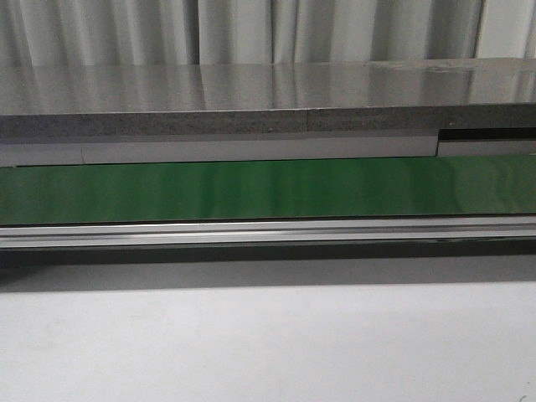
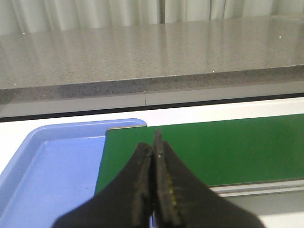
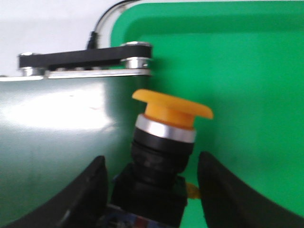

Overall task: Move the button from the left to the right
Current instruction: 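Lift the button off the belt and carry it over the green tray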

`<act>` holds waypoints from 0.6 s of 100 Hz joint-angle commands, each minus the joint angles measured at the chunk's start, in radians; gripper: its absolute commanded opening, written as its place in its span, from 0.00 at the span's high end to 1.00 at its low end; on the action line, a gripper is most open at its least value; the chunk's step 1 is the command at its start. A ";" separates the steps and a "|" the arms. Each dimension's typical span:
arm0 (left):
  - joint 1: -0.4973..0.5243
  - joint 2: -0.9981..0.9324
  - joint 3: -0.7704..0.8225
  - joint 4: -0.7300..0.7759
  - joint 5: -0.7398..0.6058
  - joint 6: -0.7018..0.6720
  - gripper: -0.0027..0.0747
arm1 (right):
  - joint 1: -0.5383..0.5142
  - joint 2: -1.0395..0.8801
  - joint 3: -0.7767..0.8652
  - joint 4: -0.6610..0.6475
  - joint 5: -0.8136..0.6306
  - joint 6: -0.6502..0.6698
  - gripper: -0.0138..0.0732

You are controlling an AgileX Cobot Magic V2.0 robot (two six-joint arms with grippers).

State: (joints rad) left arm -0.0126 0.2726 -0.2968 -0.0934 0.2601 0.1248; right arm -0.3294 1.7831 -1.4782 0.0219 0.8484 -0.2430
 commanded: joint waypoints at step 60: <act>-0.007 0.006 -0.030 -0.010 -0.085 -0.001 0.99 | -0.093 0.132 -0.035 -0.008 -0.074 -0.020 0.67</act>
State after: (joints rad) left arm -0.0126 0.2726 -0.2968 -0.0934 0.2601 0.1248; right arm -0.4159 1.9494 -1.4782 0.0194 0.7906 -0.2537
